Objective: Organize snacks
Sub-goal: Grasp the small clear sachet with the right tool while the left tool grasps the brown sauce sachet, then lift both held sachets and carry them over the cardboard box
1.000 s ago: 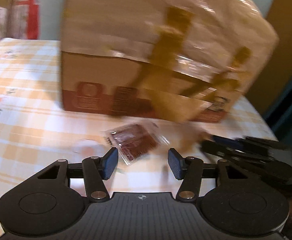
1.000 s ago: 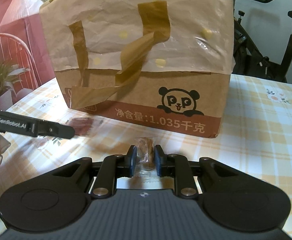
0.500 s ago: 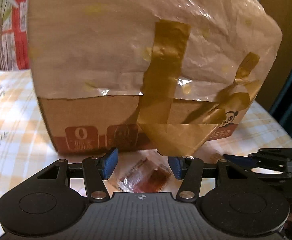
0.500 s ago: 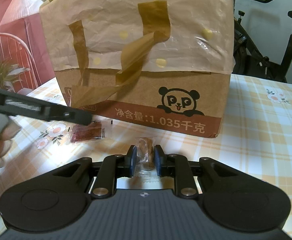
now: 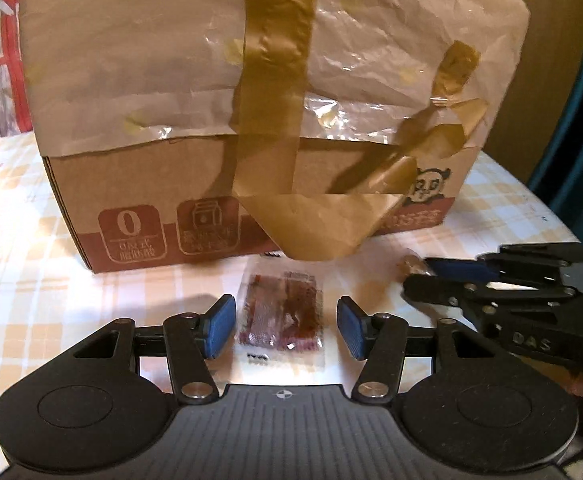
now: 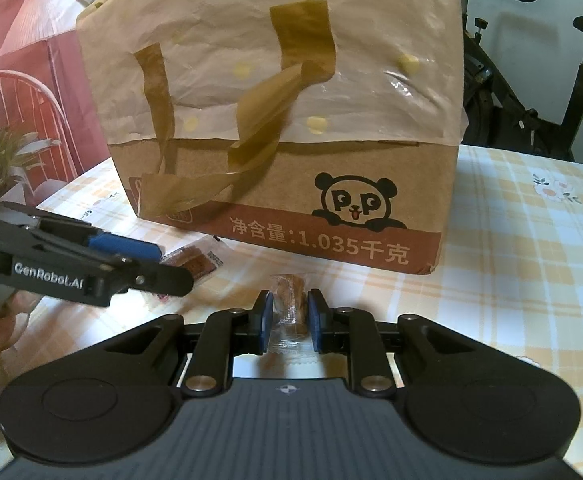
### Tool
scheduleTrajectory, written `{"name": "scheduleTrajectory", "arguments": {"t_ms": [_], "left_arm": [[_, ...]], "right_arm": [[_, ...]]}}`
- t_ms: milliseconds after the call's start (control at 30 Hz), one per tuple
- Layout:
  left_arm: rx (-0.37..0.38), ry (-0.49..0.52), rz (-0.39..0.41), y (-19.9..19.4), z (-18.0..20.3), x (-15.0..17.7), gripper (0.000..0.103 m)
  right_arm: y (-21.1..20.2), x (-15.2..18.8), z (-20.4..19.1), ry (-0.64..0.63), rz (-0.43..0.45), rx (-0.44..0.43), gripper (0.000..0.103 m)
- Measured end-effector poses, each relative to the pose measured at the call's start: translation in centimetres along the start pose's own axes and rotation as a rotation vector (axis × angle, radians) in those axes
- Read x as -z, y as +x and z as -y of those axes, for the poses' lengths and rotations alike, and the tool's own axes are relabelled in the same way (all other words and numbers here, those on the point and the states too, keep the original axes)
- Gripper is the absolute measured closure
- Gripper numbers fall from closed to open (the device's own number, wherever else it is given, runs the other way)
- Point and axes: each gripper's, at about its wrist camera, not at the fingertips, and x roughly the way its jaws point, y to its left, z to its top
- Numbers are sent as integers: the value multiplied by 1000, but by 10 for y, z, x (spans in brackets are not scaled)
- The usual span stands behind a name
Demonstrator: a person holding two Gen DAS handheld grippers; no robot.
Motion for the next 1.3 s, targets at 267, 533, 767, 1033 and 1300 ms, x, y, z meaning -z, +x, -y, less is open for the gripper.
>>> {"name": "scheduleTrajectory", "arguments": {"t_ms": [267, 533, 767, 1033, 1300], "left_arm": [[-72, 119, 8, 10, 31, 0, 57], [-107, 47, 26, -17, 31, 30, 63], [-88, -80, 130, -61, 16, 42, 63], [-69, -105, 179, -97, 7, 40, 63], [-84, -95, 343, -139, 1, 8, 63]], "right_arm": [[0, 0, 0, -5, -1, 1, 82], [0, 0, 0, 7, 1, -6, 82], [-2, 0, 4, 29, 6, -15, 82], [-9, 1, -1, 2, 28, 16, 82], [-83, -13, 11, 110, 217, 36, 82]]}}
